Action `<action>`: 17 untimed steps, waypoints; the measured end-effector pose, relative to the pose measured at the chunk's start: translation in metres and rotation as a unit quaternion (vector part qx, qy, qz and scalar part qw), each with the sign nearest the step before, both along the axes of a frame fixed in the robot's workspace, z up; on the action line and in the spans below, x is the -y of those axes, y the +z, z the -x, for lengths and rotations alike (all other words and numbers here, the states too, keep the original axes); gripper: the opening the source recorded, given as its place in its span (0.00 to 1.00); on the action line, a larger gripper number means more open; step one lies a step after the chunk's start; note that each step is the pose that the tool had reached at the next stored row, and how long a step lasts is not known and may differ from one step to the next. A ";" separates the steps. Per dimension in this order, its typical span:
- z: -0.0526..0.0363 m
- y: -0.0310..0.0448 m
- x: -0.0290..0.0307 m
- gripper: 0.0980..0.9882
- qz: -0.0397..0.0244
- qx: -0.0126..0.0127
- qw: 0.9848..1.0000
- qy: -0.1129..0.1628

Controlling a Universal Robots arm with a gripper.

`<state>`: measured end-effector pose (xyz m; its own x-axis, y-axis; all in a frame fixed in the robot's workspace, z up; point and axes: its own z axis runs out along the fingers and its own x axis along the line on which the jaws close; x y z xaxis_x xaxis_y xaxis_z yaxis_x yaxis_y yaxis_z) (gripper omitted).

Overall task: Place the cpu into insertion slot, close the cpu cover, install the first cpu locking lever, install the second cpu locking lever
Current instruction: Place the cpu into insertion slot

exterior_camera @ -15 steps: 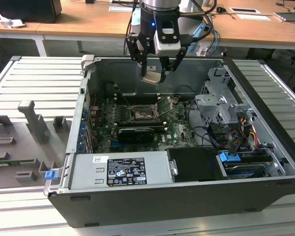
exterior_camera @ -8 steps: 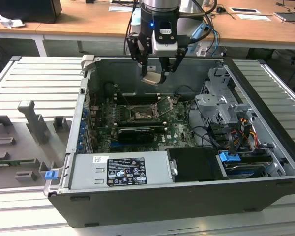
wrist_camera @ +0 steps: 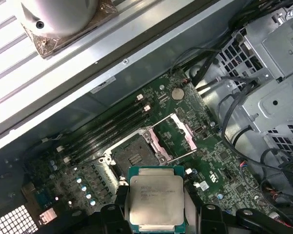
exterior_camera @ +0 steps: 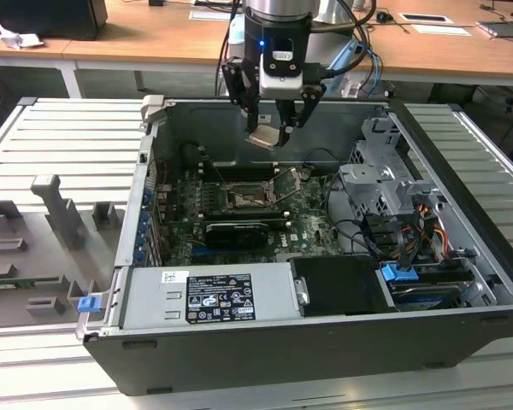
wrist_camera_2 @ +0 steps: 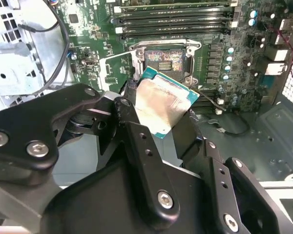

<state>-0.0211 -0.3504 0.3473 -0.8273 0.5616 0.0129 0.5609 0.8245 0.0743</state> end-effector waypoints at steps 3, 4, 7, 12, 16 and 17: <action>0.0000 -0.0013 0.0000 0.49 0.000 0.000 1.000 -0.026; 0.0000 -0.0018 0.0000 0.49 0.000 0.000 0.999 -0.036; 0.0000 -0.0034 0.0001 0.49 0.000 0.000 0.998 -0.063; 0.0000 -0.0057 0.0000 0.49 0.000 0.000 0.995 -0.101; 0.0000 -0.0074 0.0001 0.49 0.000 0.000 0.991 -0.135; 0.0000 -0.0077 0.0000 0.49 0.000 0.000 0.990 -0.141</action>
